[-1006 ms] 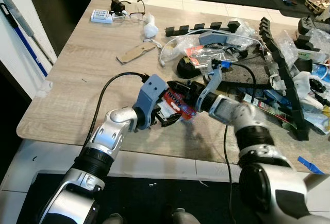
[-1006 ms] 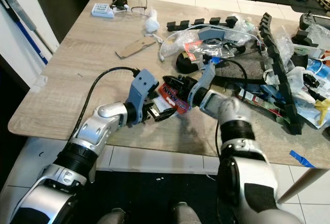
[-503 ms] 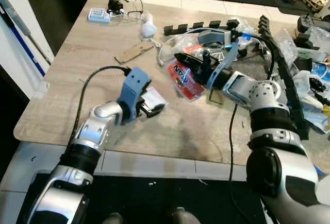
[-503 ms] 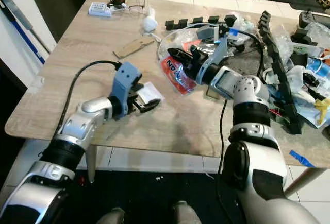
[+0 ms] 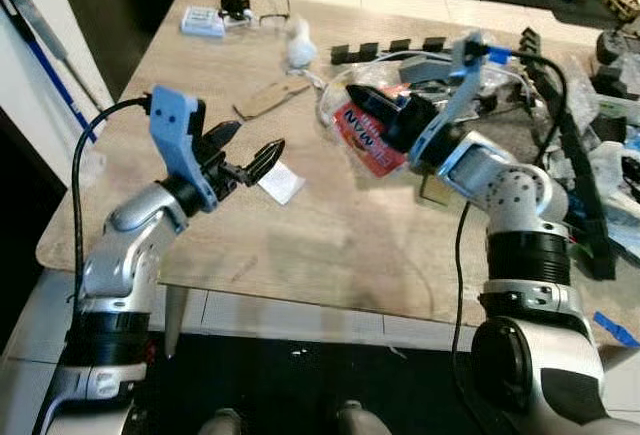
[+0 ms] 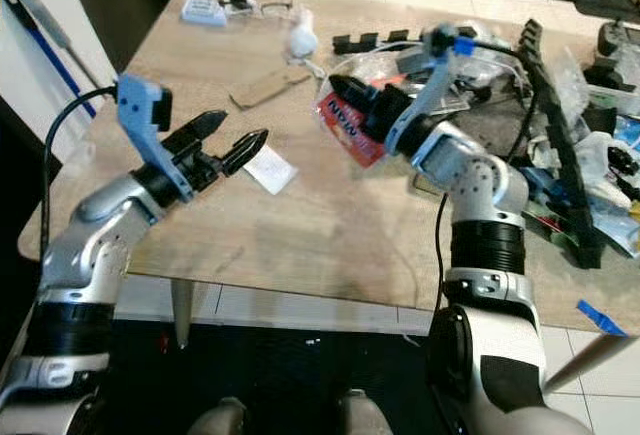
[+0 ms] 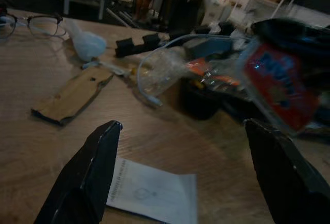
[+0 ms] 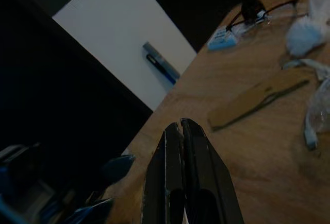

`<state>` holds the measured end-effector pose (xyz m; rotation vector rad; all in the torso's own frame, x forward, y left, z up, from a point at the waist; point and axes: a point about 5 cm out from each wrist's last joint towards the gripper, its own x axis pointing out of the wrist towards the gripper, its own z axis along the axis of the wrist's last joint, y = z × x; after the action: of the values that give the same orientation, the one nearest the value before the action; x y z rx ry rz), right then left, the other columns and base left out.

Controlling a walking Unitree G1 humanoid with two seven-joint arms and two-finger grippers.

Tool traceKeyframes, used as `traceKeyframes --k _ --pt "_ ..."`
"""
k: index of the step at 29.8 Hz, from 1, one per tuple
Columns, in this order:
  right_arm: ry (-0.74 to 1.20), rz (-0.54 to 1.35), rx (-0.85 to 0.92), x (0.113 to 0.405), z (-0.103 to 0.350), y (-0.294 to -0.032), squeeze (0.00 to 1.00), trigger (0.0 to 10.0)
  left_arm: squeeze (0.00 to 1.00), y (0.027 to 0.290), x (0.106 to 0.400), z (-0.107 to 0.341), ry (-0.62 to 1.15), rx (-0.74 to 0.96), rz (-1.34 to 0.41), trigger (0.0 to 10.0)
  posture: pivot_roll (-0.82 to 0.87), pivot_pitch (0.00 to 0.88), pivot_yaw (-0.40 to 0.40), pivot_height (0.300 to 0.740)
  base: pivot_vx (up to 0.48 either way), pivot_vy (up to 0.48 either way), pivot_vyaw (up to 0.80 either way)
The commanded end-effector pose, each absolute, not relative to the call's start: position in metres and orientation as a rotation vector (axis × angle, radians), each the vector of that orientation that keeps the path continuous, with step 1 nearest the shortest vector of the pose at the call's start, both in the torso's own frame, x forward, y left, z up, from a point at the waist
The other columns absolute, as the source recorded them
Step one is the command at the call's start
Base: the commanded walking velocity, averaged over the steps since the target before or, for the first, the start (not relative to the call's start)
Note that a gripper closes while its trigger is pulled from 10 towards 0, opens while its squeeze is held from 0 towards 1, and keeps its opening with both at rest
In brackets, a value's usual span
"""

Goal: Picking trash to rubbish bin

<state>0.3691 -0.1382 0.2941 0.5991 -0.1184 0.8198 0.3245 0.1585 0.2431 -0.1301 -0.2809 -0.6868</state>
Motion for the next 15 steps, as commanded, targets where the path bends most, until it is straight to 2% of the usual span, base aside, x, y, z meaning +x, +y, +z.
traceKeyframes --k 1,3,4,6,7,8,10,15 --pt "-0.195 0.786 0.582 0.364 0.298 -0.145 0.0 0.0 0.0 0.16 0.317 0.243 -0.293 -0.146 -0.676 10.0 0.01 0.214 -0.078 0.74 0.0 0.0 0.0" --pt "-0.268 0.717 0.464 0.36 0.296 -0.148 0.0 0.0 0.0 0.171 0.313 0.234 -0.282 -0.081 -0.556 10.0 0.0 0.202 -0.077 0.74 0.0 0.0 0.0" --pt "-0.336 0.65 0.343 0.354 0.293 -0.148 0.0 0.0 0.0 0.182 0.311 0.226 -0.269 -0.051 -0.413 10.0 0.0 0.196 -0.078 0.74 0.0 0.0 0.0" --pt "-0.36 0.627 0.307 0.352 0.292 -0.148 0.0 0.0 0.0 0.186 0.311 0.224 -0.264 -0.061 -0.366 10.0 0.0 0.196 -0.078 0.74 0.0 0.0 0.0" --pt "-0.403 0.597 0.253 0.345 0.288 -0.142 0.0 0.0 0.0 0.198 0.308 0.222 -0.266 -0.033 -0.236 10.0 0.0 0.191 -0.08 0.74 0.0 0.0 0.0" --pt "-0.403 0.597 0.253 0.345 0.288 -0.142 0.0 0.0 0.0 0.198 0.308 0.222 -0.266 -0.033 -0.236 10.0 0.0 0.191 -0.08 0.74 0.0 0.0 0.0" --pt "-0.447 0.571 0.201 0.333 0.279 -0.132 0.0 0.0 0.0 0.207 0.301 0.223 -0.282 -0.016 -0.116 10.0 0.01 0.19 -0.082 0.74 0.0 0.0 0.0" --pt "-0.492 0.524 0.087 0.323 0.271 -0.126 0.0 0.0 0.0 0.206 0.292 0.221 -0.277 -0.076 -0.064 10.0 0.01 0.183 -0.079 0.74 0.0 0.0 0.0"
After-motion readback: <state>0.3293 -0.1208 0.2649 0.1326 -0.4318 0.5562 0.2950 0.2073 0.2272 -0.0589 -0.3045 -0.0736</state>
